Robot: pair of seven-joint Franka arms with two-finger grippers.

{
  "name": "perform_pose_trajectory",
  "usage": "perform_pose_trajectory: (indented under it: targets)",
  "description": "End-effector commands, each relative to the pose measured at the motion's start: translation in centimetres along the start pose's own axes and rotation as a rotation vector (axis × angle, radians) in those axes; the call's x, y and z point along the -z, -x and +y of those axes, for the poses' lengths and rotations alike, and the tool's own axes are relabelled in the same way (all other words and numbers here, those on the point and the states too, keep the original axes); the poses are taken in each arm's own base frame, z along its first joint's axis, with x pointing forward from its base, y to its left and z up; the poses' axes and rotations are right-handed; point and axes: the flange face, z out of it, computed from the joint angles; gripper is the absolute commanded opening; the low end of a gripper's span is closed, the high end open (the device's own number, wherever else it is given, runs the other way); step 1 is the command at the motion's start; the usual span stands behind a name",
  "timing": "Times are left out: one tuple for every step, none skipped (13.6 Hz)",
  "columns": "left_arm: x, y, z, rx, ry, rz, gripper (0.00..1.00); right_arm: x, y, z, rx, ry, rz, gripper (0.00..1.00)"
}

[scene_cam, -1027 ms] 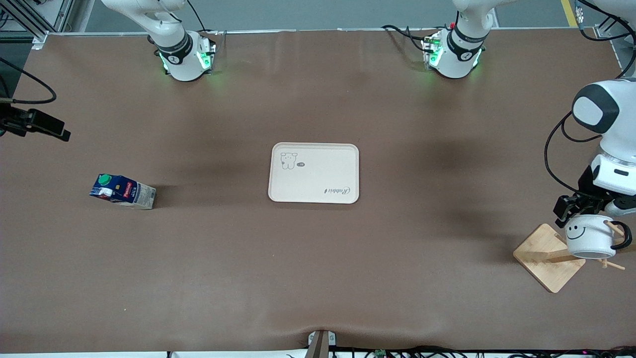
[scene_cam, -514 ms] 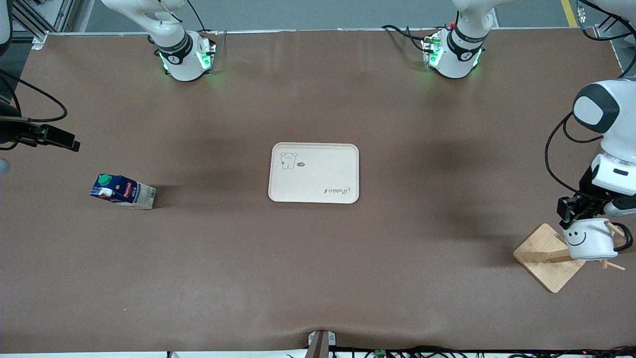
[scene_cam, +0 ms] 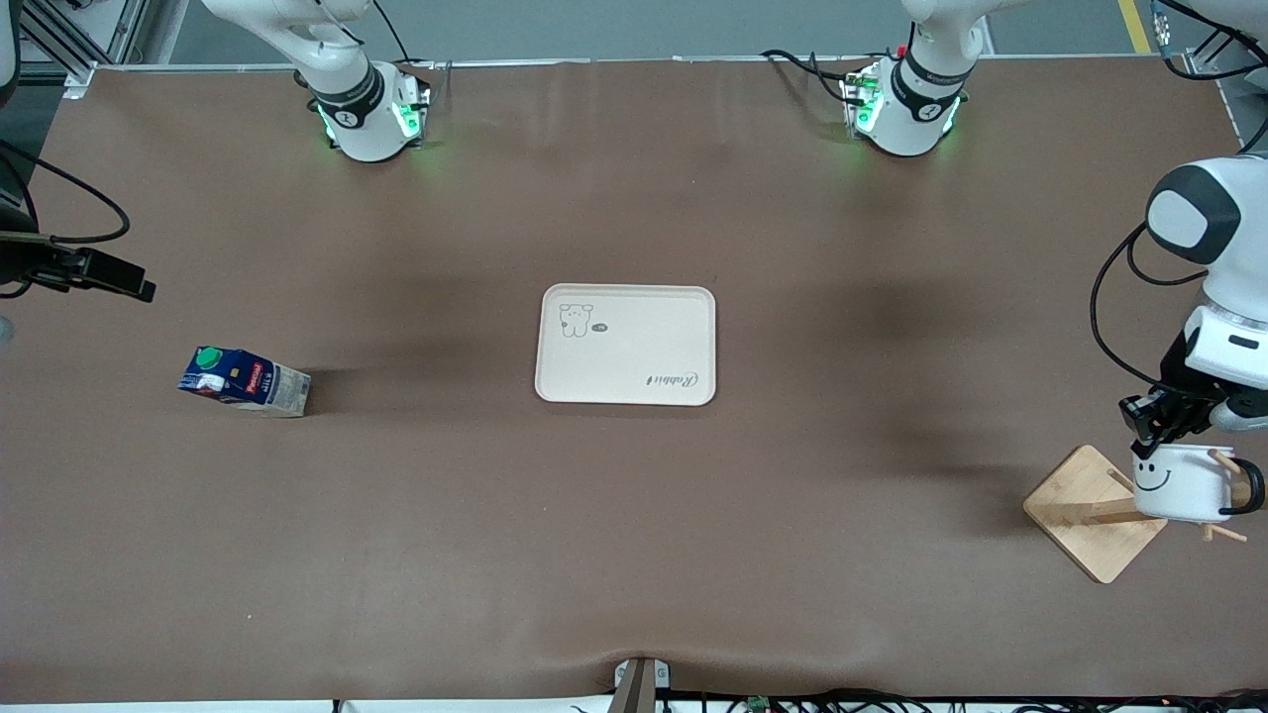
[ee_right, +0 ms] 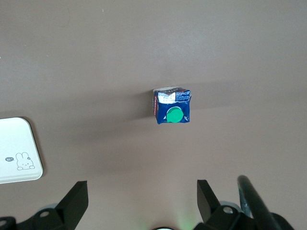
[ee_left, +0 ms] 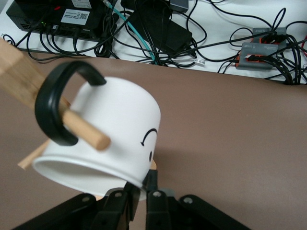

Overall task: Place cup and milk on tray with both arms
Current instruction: 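Lower the left gripper and grasp the white mug's rim, then lift the mug off the stand with the left gripper toward the tray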

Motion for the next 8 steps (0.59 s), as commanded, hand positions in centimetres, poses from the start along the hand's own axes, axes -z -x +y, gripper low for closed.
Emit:
perform_pose_trajectory:
  targets:
    - [0.5,-0.7,0.4,-0.031,-0.003,0.023,0.0,0.1,-0.2,0.2,-0.004,0.003,0.002,1.0]
    - [0.7,-0.9,0.9,-0.035,0.003,0.027,0.0,0.0,-0.3,0.2,-0.004,0.004,0.0,1.0]
    - [1.1,-1.3,1.1,-0.034,0.004,0.037,0.0,0.0,-0.3,0.2,-0.004,0.004,0.0,1.0]
    - [1.4,-1.3,1.6,-0.039,0.009,0.035,0.0,0.0,-0.3,0.1,-0.003,0.005,0.0,1.0]
    - [1.7,-1.3,2.0,-0.044,0.012,0.031,0.0,0.1,-0.3,0.1,-0.004,0.007,0.004,1.0]
    - [2.3,-1.3,2.2,-0.042,0.011,0.021,0.0,0.2,-0.4,0.0,-0.003,0.006,0.014,1.0]
    - [2.7,-1.2,2.5,-0.043,0.011,0.0,0.0,0.2,-0.5,0.1,-0.004,0.006,0.019,1.0]
    - [3.3,-1.0,3.1,-0.046,0.015,-0.017,0.0,0.2,-0.5,0.2,-0.006,0.005,0.019,1.0]
